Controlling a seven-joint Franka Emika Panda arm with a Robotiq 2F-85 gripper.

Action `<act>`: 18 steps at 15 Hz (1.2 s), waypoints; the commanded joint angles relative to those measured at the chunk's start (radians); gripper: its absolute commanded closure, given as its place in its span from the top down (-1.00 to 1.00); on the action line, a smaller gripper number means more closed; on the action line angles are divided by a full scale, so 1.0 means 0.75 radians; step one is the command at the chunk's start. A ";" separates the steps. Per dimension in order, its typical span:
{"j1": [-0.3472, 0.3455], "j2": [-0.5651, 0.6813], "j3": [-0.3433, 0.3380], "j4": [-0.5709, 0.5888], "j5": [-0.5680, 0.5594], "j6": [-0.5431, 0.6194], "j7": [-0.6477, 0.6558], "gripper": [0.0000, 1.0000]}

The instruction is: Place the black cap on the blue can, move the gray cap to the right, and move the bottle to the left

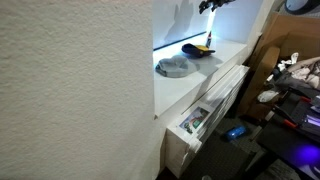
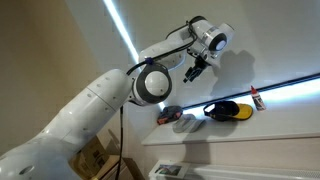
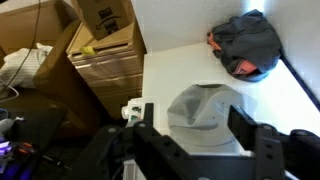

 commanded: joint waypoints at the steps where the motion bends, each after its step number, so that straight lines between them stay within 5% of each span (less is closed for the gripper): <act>1: 0.167 -0.020 0.084 -0.057 -0.202 -0.018 0.087 1.00; 6: 0.498 0.017 0.132 0.012 -0.562 0.163 0.249 1.00; 10: 0.674 0.040 0.146 0.066 -0.890 0.253 0.312 1.00; 12: 0.736 0.006 0.117 0.021 -1.042 0.283 0.328 1.00; 13: 0.702 -0.012 0.190 -0.021 -1.005 0.264 0.318 1.00; 16: 0.735 -0.010 0.174 -0.017 -1.074 0.278 0.328 1.00; 18: 0.769 0.035 0.102 0.025 -1.181 0.409 0.386 1.00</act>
